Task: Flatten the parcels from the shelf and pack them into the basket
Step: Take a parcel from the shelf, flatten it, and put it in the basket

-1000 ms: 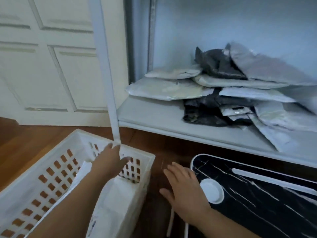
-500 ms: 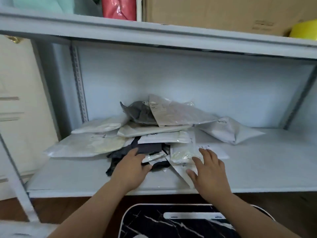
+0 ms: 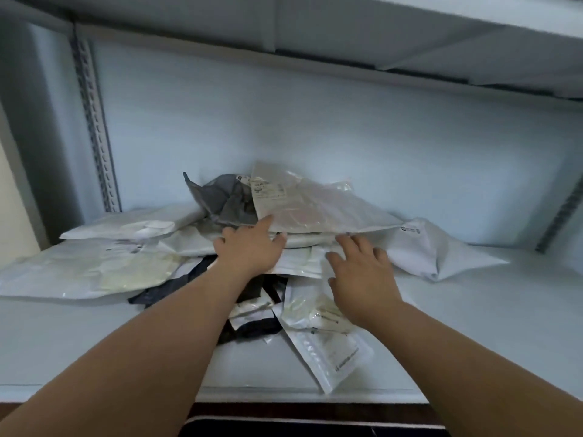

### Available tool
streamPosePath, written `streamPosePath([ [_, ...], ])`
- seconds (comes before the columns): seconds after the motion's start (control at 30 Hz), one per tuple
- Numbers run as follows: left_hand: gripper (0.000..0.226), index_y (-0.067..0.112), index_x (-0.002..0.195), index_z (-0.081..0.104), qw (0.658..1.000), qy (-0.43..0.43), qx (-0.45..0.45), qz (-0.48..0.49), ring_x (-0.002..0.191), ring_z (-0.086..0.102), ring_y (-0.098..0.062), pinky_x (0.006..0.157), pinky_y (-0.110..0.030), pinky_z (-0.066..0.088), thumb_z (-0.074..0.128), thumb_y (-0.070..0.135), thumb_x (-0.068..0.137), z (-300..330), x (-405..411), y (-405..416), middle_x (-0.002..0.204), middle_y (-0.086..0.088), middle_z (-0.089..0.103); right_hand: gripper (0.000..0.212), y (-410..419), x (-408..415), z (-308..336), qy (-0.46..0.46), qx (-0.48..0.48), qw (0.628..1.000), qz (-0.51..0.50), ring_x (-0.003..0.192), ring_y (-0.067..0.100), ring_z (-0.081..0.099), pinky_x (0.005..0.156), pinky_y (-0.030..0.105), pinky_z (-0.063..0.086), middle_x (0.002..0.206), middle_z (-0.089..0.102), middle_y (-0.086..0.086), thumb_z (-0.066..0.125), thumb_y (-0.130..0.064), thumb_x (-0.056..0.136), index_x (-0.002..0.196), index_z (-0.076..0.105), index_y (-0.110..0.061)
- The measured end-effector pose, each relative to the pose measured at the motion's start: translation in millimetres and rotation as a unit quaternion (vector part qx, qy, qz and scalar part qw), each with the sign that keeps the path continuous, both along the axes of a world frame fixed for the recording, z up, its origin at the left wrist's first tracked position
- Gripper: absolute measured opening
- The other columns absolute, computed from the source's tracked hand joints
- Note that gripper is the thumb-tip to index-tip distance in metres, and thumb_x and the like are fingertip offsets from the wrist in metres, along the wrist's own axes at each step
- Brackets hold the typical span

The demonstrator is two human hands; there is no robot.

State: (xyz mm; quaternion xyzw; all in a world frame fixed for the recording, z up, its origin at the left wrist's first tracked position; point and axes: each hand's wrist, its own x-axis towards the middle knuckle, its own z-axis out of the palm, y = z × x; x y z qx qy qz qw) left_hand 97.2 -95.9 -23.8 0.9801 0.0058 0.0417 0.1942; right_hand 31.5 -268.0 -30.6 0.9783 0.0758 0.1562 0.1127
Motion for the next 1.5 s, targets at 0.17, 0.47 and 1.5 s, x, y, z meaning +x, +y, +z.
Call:
streamPosePath([
  [0.17,0.045,0.033,0.135,0.040,0.998,0.039,-0.038,0.020,0.134,0.030,-0.036,0.105,-0.048,0.023,0.035,0.047,0.093,-8,24,-20,0.145,-0.008,0.042,0.051,-17,-4,-30,-0.013,0.009,1.000,0.014,0.137,0.036,0.034,0.106,0.049,0.032,0.149,0.039,0.014,0.067,-0.021,0.081,0.130,0.056,-0.014],
  [0.47,0.018,0.015,0.070,0.068,0.776,-0.159,-0.597,0.127,0.079,0.065,-0.015,0.075,-0.025,0.048,0.081,0.028,0.073,9,-38,-11,0.078,0.001,0.071,0.061,-61,-57,-50,-0.051,0.211,0.974,-0.070,0.129,0.029,0.043,0.098,0.042,0.041,0.142,0.046,0.009,0.067,-0.038,0.086,0.138,0.048,-0.012],
  [1.5,0.033,0.009,0.075,0.064,0.832,0.061,-0.549,0.060,0.048,0.057,-0.009,0.051,-0.024,0.047,0.041,-0.013,0.084,17,-316,64,0.052,0.002,0.064,0.035,-35,-293,-25,-0.061,0.511,0.855,-0.071,0.068,0.027,0.048,0.060,0.035,0.031,0.066,0.052,0.001,0.040,-0.036,0.101,0.072,0.042,-0.016],
])
